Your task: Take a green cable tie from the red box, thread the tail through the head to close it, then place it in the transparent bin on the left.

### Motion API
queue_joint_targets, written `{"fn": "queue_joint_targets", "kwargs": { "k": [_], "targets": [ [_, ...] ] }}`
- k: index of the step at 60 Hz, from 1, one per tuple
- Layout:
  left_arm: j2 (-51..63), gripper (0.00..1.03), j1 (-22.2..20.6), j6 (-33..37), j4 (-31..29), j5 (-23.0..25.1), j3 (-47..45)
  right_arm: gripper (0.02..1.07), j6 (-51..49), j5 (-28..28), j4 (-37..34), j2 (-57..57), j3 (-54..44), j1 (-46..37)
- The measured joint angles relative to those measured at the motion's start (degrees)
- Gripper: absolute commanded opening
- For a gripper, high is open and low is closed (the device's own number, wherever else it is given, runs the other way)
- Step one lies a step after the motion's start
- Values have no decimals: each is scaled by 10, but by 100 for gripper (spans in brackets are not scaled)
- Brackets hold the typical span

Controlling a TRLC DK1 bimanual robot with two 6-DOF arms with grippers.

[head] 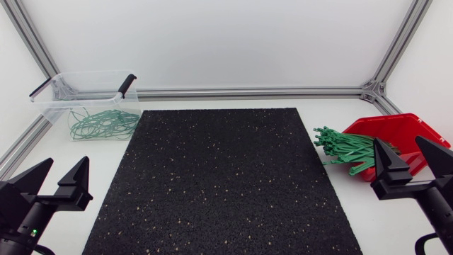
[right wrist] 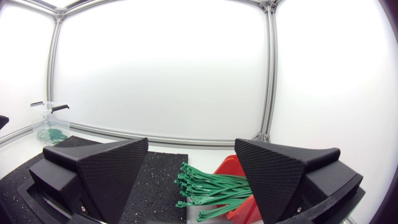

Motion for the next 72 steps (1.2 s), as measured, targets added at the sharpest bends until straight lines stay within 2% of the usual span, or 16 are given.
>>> {"fn": "queue_joint_targets", "kwargs": {
  "k": [17,51,72],
  "targets": [
    [0,99,0,0,0,0,0,104,0,-1,-41,48,81,2],
    [0,99,0,0,0,0,0,104,9,1,-192,271,317,-36],
    [0,99,0,0,0,0,0,101,-122,-7,-294,421,430,-53]
  ]
}}
